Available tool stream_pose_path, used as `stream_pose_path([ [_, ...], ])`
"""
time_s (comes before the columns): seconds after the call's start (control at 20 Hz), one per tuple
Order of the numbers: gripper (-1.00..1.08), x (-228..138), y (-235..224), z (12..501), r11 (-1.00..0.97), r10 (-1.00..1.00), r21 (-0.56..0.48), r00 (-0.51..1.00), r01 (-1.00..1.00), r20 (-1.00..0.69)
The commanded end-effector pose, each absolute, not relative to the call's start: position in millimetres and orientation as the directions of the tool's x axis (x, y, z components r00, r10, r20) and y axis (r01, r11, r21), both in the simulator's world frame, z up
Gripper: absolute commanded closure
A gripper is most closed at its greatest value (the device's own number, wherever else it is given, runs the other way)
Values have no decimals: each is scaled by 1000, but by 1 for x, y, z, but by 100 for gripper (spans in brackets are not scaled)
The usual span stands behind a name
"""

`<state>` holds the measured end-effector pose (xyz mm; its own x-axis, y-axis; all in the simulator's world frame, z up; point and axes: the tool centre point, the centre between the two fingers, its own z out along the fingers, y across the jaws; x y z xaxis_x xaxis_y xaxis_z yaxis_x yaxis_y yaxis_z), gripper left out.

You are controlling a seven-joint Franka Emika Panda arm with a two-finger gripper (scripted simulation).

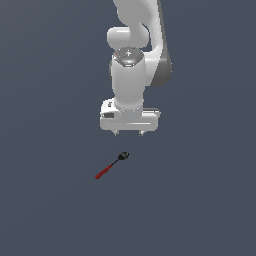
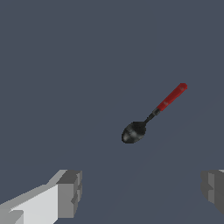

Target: Pick up the object and move it to a goal position.

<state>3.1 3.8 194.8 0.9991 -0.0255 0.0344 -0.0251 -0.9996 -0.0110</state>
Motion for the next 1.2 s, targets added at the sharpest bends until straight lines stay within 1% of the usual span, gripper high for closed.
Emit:
stream_pose_path([
  [0.0,-92,4,2,192,-999,-42,-12,999,-41,33],
  [0.3,-92,13,-5,178,-992,-129,-18,991,-129,26],
  [0.6,-92,25,-18,153,-961,-275,-22,961,-274,16],
  [1.15,-92,48,-52,92,-816,-578,-12,816,-578,0],
])
